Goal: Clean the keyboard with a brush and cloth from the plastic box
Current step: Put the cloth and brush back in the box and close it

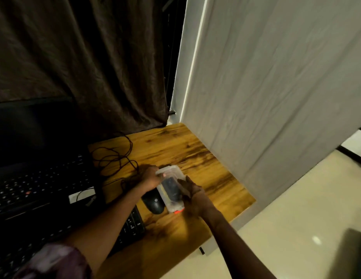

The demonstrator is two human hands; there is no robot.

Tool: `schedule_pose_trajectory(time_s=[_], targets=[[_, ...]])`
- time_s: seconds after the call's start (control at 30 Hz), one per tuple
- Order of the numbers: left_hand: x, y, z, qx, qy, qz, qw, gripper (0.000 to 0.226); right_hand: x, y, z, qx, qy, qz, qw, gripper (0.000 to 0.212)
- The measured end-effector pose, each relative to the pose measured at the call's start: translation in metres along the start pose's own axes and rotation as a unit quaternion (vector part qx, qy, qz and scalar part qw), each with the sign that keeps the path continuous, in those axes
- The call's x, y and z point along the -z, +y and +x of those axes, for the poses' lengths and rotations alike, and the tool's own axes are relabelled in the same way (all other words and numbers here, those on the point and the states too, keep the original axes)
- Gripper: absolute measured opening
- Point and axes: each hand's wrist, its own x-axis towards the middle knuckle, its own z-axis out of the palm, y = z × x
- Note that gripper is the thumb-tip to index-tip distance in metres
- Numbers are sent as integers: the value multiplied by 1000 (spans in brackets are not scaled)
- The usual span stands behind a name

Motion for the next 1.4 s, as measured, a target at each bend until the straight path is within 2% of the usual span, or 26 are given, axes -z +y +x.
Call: schedule_pose_trajectory(time_s=[0.1, 0.23, 0.27, 0.37, 0.5, 0.6, 0.67, 0.8, 0.9, 0.97, 1.07, 1.13, 1.27, 1.4], targets=[[6, 5, 10, 16, -17, 20, 1000, 28, 15, 11, -5, 0, 66, 112, 992, 55], [5, 3, 22, 55, -56, -10, 997, 33, 0, 22, -16, -124, 119, 276, 946, 26], [5, 2, 24, 66, -63, -24, 996, 36, -4, 23, -19, -144, 121, 285, 940, 23], [6, 2, 27, 102, -79, -42, 991, 46, -7, 22, -25, -152, 109, 306, 933, 34], [6, 4, 27, 156, -67, -54, 984, 58, -1, 19, -29, -189, 78, 304, 931, 38], [3, 0, 26, 167, -41, -72, 982, 66, 0, 11, -31, -192, 68, 342, 917, 31], [1, -6, 28, 166, -23, -80, 983, 71, 0, 7, -34, -175, 77, 327, 926, 24], [-7, -13, 33, 162, -4, -106, 981, 77, 4, 10, -45, -127, 69, 255, 956, 26], [-5, -8, 27, 155, 14, -90, 984, 68, 6, 12, -54, -76, 51, 146, 985, 29], [0, 2, 16, 151, 22, -95, 984, 54, 2, 21, -51, -68, 70, 129, 987, 27], [0, 9, 9, 141, 27, -127, 981, 29, 1, 31, -38, -68, 43, -3, 997, 66], [-2, 8, 7, 135, 32, -136, 981, 29, 12, 16, -40, -50, 36, -74, 995, 81], [-3, 5, 6, 127, 44, -159, 978, 38, 29, -8, -36, -39, -18, -137, 990, 77], [-3, 3, 5, 119, 42, -172, 977, 44, 32, -16, -30, -58, -17, -168, 984, 68]])
